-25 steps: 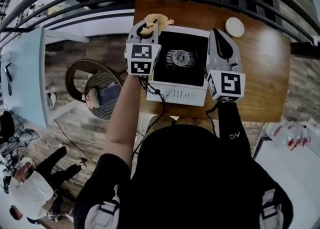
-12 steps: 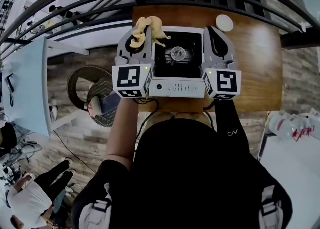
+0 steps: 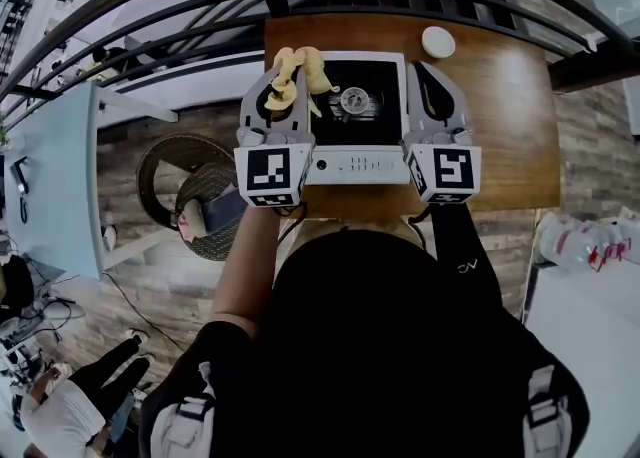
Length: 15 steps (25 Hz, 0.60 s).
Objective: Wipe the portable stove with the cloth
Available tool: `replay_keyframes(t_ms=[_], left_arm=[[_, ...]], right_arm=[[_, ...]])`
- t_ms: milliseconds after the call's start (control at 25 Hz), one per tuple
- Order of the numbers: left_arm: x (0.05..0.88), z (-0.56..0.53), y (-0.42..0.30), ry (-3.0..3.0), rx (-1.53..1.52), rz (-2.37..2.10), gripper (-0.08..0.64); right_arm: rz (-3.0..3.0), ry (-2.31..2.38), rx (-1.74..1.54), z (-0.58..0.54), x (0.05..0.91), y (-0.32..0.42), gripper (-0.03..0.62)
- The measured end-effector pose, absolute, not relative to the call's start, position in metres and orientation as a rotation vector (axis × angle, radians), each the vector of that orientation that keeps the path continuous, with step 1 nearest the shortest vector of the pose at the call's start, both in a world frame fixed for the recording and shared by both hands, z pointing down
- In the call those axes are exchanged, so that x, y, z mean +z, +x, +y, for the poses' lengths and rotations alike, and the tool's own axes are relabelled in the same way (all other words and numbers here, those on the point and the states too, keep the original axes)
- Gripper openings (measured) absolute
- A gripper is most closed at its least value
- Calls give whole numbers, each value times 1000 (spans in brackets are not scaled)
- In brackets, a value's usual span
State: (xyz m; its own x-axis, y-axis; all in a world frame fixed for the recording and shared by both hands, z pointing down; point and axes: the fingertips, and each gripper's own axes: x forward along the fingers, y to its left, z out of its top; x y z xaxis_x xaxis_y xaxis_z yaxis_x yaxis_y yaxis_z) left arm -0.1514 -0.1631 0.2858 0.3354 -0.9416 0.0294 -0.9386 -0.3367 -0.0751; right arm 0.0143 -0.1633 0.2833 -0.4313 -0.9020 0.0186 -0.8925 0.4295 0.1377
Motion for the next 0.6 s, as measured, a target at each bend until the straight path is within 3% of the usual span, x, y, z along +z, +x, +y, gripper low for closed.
replay_keyframes(t_ms=[600], left_arm=[[276,-157,-157,-2538,-84,1738,29]], right_arm=[[-2555,1613,-247,-148,275,4,3]])
